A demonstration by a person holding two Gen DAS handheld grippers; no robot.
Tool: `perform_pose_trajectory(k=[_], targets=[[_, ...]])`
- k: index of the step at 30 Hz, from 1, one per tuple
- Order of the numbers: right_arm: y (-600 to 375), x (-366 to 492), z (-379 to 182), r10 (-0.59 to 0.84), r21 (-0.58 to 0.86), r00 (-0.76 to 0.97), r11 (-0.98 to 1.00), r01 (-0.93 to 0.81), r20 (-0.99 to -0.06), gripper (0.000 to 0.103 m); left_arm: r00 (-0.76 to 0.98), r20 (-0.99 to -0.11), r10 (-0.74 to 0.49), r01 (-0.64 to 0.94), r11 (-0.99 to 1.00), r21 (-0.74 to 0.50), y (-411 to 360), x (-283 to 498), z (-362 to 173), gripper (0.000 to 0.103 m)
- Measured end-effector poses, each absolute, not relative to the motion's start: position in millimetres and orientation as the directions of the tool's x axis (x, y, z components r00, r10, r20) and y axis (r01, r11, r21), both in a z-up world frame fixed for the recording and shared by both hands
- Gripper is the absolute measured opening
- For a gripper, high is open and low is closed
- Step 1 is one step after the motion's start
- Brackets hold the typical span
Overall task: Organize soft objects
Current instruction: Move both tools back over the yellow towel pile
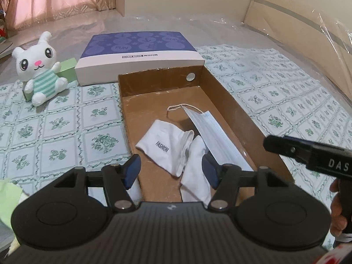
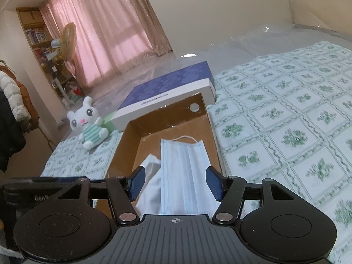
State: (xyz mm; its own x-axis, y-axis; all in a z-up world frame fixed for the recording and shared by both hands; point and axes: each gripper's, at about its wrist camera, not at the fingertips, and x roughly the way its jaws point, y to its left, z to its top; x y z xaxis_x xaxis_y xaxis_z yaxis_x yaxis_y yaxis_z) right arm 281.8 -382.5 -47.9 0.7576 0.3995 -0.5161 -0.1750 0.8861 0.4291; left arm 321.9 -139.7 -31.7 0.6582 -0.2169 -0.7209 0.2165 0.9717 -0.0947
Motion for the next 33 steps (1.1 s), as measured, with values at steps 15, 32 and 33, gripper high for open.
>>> perform_pose_trajectory(k=[15,32,33], targets=[[-364.3,209.8,-13.1,0.401,0.418,0.769,0.888,-0.192,-0.498,0.063,0.700,-0.678,-0.224,0.221,0.971,-0.093,-105.9,240.8,11.0,0.061],[-327.7,145.6,8.8,0.434,0.372,0.754,0.889,-0.269,-0.492,0.073,0.749,-0.646,-0.149,0.134,0.988,-0.073,-35.9,148.8,32.3,0.064],[-325.0,143.0,8.8,0.438,0.368,0.751,0.888,-0.276,-0.494,0.073,0.749,-0.647,-0.143,0.126,0.989,-0.073,-31.0,144.4,31.9,0.064]])
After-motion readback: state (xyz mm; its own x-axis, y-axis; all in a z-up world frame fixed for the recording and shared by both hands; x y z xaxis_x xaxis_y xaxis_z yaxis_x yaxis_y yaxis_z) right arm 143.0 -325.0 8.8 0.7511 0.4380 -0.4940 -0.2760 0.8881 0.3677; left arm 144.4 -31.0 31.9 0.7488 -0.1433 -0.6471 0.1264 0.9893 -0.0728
